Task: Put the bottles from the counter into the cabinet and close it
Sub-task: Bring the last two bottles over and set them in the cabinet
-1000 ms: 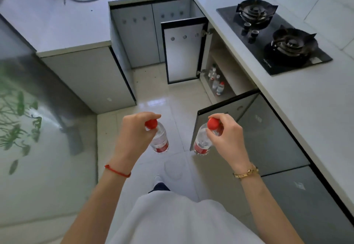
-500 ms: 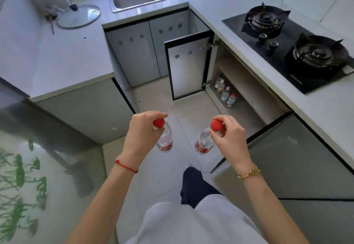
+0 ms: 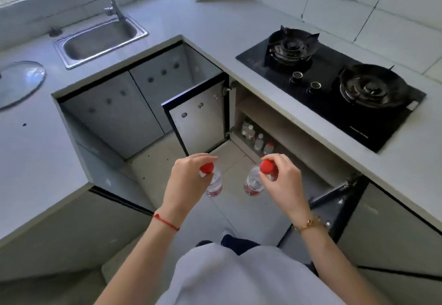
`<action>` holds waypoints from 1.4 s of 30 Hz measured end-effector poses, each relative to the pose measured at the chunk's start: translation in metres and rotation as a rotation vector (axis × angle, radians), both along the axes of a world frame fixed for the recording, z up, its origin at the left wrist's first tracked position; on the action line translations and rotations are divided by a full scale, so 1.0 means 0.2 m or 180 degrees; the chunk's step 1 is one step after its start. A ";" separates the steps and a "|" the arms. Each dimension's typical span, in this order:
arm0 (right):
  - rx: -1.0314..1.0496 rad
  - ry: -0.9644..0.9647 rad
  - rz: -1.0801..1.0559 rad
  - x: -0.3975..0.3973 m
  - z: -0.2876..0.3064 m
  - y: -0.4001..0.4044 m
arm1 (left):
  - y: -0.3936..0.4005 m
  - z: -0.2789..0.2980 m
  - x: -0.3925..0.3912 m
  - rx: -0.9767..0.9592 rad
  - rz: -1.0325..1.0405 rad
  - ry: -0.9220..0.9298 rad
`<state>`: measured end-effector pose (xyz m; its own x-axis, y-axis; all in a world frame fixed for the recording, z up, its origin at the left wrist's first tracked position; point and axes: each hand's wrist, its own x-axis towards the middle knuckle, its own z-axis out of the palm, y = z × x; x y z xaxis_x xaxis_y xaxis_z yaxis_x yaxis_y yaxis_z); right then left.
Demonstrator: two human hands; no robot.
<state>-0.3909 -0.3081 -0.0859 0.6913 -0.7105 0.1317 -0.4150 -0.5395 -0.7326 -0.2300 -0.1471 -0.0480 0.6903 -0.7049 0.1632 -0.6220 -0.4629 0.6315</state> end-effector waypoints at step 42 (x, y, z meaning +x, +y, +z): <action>0.0321 0.0706 -0.2799 0.32 -2.67 -1.48 | -2.41 -2.81 0.36 0.0694 -0.3032 0.0052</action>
